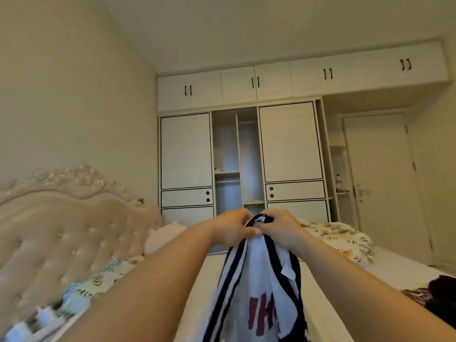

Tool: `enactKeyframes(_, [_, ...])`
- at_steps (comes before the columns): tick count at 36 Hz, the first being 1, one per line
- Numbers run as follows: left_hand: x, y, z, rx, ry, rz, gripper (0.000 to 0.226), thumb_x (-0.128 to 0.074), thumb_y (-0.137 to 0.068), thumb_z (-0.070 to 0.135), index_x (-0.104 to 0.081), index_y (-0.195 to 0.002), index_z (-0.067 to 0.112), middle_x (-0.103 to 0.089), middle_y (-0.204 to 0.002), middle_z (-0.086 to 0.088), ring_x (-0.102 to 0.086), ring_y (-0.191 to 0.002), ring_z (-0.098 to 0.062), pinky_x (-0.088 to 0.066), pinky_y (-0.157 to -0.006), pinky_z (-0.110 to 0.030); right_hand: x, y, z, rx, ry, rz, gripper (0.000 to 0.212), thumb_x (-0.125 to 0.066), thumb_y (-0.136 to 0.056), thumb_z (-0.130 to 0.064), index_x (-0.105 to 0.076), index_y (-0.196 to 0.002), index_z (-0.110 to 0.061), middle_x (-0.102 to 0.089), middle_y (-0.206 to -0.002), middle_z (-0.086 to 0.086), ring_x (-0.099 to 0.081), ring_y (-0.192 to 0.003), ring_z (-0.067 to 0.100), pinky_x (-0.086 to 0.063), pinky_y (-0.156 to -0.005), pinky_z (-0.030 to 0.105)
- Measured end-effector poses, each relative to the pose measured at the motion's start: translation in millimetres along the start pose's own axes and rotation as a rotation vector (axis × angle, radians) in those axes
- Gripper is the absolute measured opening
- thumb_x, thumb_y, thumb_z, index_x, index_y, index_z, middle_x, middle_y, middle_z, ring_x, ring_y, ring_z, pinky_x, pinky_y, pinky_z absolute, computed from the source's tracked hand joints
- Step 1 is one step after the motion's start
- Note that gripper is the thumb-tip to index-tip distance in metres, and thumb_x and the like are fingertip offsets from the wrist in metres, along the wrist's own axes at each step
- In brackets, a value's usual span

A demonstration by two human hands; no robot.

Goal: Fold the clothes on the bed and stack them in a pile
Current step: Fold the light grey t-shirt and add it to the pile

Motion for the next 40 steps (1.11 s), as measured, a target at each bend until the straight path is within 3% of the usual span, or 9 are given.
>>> enactKeyframes(5, [-6.7, 7.8, -13.4, -0.004, -0.095, -0.063, 0.022, -0.049, -0.098, 0.028, -0.055, -0.077, 0.024, -0.045, -0.064, 0.008, -0.04, -0.058, -0.006, -0.03, -0.052, -0.02, -6.5, 9.7, 10.2, -0.037, 0.172, -0.144, 0.016, -0.075, -0.078, -0.026, -0.061, -0.073, -0.019, -0.05, -0.055, -0.01, -0.046, -0.044, 0.0, -0.033, -0.042, 0.011])
enactKeyframes(9, [8.1, 11.6, -20.2, 0.037, 0.022, 0.143, 0.021, -0.042, -0.1, 0.02, -0.062, -0.099, 0.013, -0.063, -0.088, -0.005, -0.057, -0.082, -0.018, -0.04, -0.068, -0.027, -14.0, 15.8, 27.3, -0.092, 0.409, -0.227, 0.018, -0.063, -0.081, -0.015, -0.052, -0.067, -0.014, -0.046, -0.054, -0.006, -0.041, -0.049, 0.008, -0.028, -0.038, 0.015])
enactKeyframes(16, [38.2, 25.0, -64.1, 0.255, 0.003, 0.323, 0.029, -0.036, -0.1, 0.008, -0.058, -0.115, -0.001, -0.061, -0.116, -0.019, -0.056, -0.108, -0.033, -0.045, -0.094, -0.041, 1.1, 36.8, 86.9, -0.385, 0.88, -0.287, 0.028, -0.044, -0.088, -0.007, -0.032, -0.064, -0.015, -0.036, -0.064, 0.002, -0.033, -0.054, 0.017, -0.026, -0.048, 0.026])
enactKeyframes(22, [54.4, 47.8, -121.8, 0.411, -0.093, 0.438, 0.021, -0.038, -0.098, 0.014, -0.058, -0.094, 0.008, -0.063, -0.104, -0.016, -0.059, -0.098, -0.031, -0.048, -0.087, -0.038, 30.7, 39.2, 101.0, -0.472, 0.989, -0.266, 0.018, -0.04, -0.092, -0.013, -0.049, -0.077, -0.013, -0.046, -0.073, -0.001, -0.042, -0.061, 0.011, -0.032, -0.047, 0.021])
enactKeyframes(26, [50.5, 52.0, -135.3, 0.457, -0.046, 0.438, 0.02, -0.041, -0.096, 0.012, -0.059, -0.098, 0.004, -0.062, -0.104, -0.017, -0.059, -0.1, -0.034, -0.048, -0.09, -0.04, 44.6, 26.7, 73.0, -0.388, 0.916, -0.073, 0.021, -0.044, -0.084, -0.007, -0.062, -0.091, -0.015, -0.054, -0.078, -0.001, -0.049, -0.068, 0.016, -0.035, -0.051, 0.023])
enactKeyframes(29, [53.5, 55.7, -140.7, 0.444, 0.01, 0.431, 0.025, -0.042, -0.094, 0.013, -0.048, -0.07, 0.016, -0.062, -0.094, -0.018, -0.06, -0.094, -0.034, -0.049, -0.083, -0.04, 62.7, 22.4, 51.4, -0.303, 0.532, 0.182, 0.022, -0.048, -0.085, -0.004, -0.06, -0.086, -0.022, -0.058, -0.087, 0.001, -0.051, -0.084, 0.021, -0.041, -0.068, 0.028])
enactKeyframes(33, [62.3, 60.3, -147.7, 0.472, 0.052, 0.429, 0.027, -0.042, -0.094, 0.01, -0.051, -0.069, 0.016, -0.06, -0.087, -0.009, -0.058, -0.089, -0.027, -0.047, -0.084, -0.035, 51.1, 21.3, 33.0, -0.254, 0.168, 0.023, 0.021, -0.047, -0.093, -0.009, -0.067, -0.096, -0.006, -0.067, -0.1, 0.013, -0.059, -0.093, 0.024, -0.045, -0.087, 0.037])
enactKeyframes(35, [66.7, 59.8, -147.5, 0.483, 0.064, 0.452, 0.022, -0.042, -0.094, 0.01, -0.056, -0.077, 0.014, -0.058, -0.083, -0.004, -0.057, -0.088, -0.025, -0.046, -0.076, -0.031, 44.6, 25.6, 27.9, -0.26, 0.126, -0.049, 0.024, -0.047, -0.097, -0.02, -0.069, -0.099, -0.012, -0.07, -0.099, 0.008, -0.063, -0.094, 0.022, -0.047, -0.093, 0.039])
enactKeyframes(40, [80.0, 58.1, -149.8, 0.461, 0.204, 0.558, 0.023, -0.037, -0.095, 0.0, -0.06, -0.101, -0.002, -0.062, -0.103, -0.021, -0.057, -0.103, -0.038, -0.043, -0.082, -0.039, 30.2, 37.1, 15.4, -0.316, -0.08, -0.219, 0.038, -0.061, -0.085, -0.043, -0.07, -0.105, -0.012, -0.074, -0.094, 0.009, -0.07, -0.09, 0.026, -0.056, -0.079, 0.034])
Point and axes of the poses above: each hand's wrist, its own y-axis away from the middle knuckle, its own x-axis out of the back of the hand, z = x × y, the point moved 9 cm from there along -y, towards the middle knuckle
